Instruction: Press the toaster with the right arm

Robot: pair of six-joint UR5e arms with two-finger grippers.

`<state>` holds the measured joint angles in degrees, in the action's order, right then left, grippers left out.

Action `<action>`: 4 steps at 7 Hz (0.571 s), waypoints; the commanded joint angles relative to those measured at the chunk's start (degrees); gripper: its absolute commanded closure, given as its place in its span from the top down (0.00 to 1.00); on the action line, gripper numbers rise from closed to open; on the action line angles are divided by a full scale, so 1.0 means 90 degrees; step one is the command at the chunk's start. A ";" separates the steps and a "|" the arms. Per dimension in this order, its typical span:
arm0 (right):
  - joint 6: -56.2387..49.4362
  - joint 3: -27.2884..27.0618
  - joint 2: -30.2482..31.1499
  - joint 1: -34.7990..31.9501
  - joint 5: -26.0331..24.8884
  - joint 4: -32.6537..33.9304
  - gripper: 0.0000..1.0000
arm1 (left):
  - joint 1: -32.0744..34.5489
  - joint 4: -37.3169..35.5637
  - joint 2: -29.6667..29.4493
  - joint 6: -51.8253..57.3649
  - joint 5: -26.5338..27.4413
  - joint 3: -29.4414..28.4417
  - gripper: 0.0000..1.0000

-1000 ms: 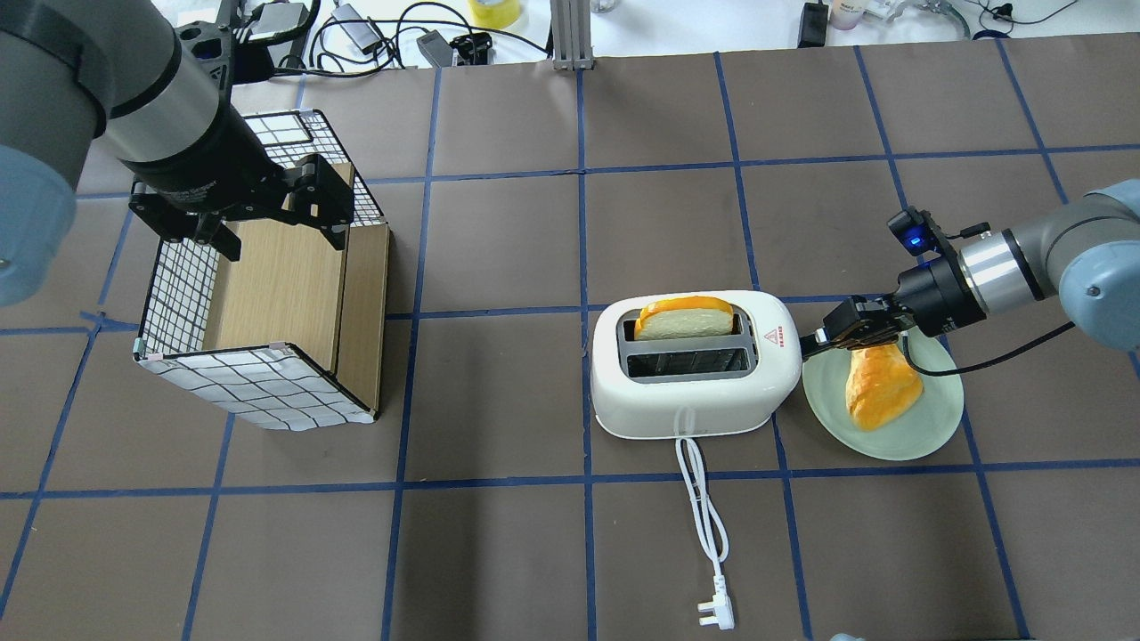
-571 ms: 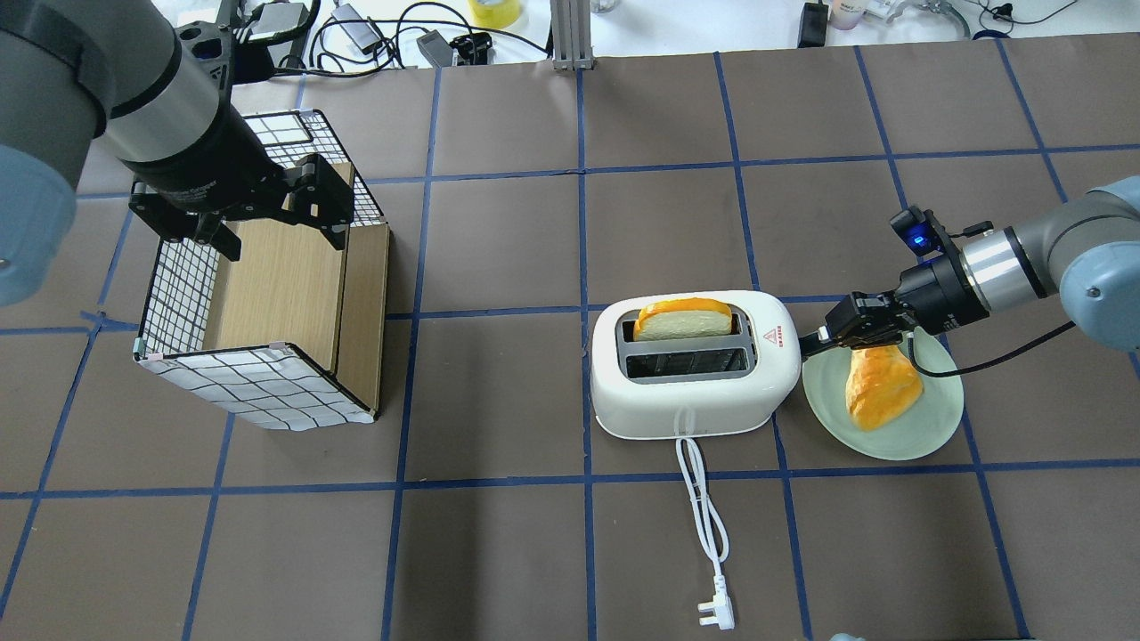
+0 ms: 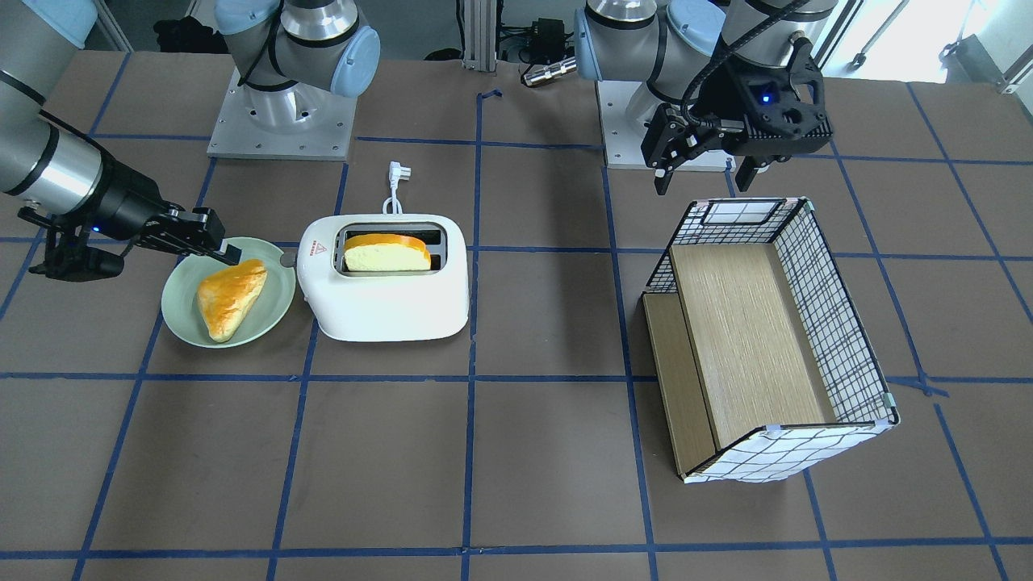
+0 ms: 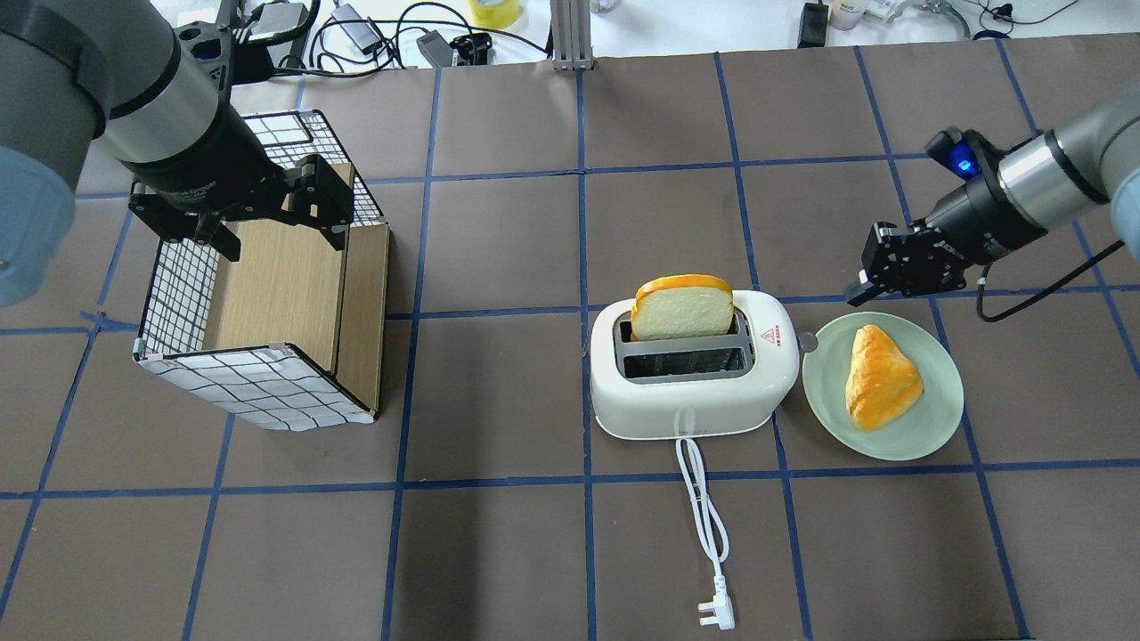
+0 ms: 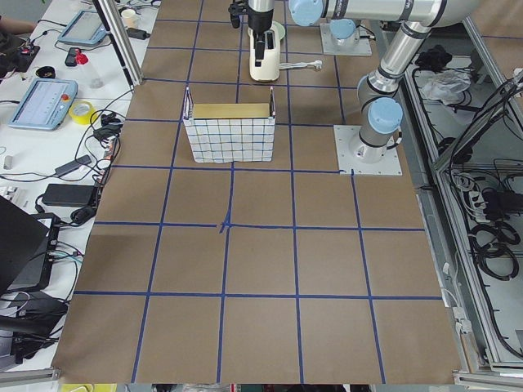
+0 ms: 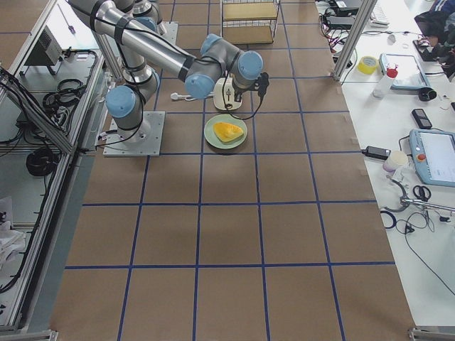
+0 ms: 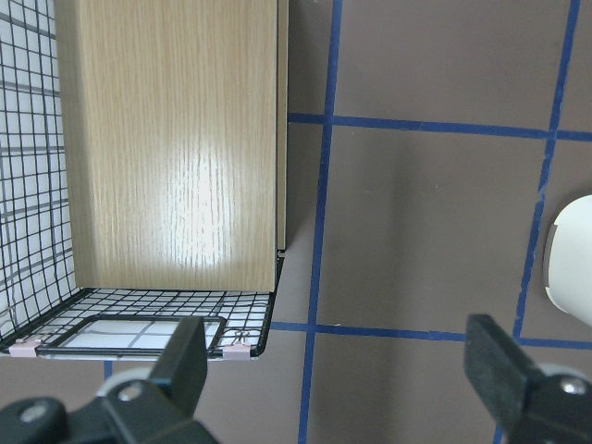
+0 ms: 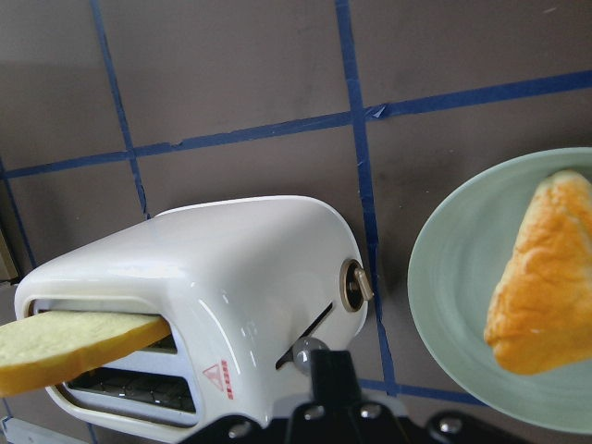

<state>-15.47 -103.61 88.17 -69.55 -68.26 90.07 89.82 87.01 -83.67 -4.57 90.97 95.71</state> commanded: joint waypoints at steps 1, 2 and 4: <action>0.1273 0.1563 -0.0001 -0.0842 -0.1305 -0.1086 0.00 | 0.0000 0.0000 0.0000 0.0000 0.0000 0.0000 1.00; 0.1850 0.2015 -0.0030 -0.1330 -0.1843 -0.1314 0.00 | 0.0000 0.0000 0.0000 0.0000 0.0000 0.0000 1.00; 0.2905 0.2225 0.0018 -0.2297 -0.2462 -0.1268 0.00 | 0.0000 0.0000 0.0000 0.0000 0.0000 0.0000 1.00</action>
<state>4.79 -85.10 88.10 -85.02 -86.93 78.86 89.82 87.01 -83.67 -4.57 90.97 95.71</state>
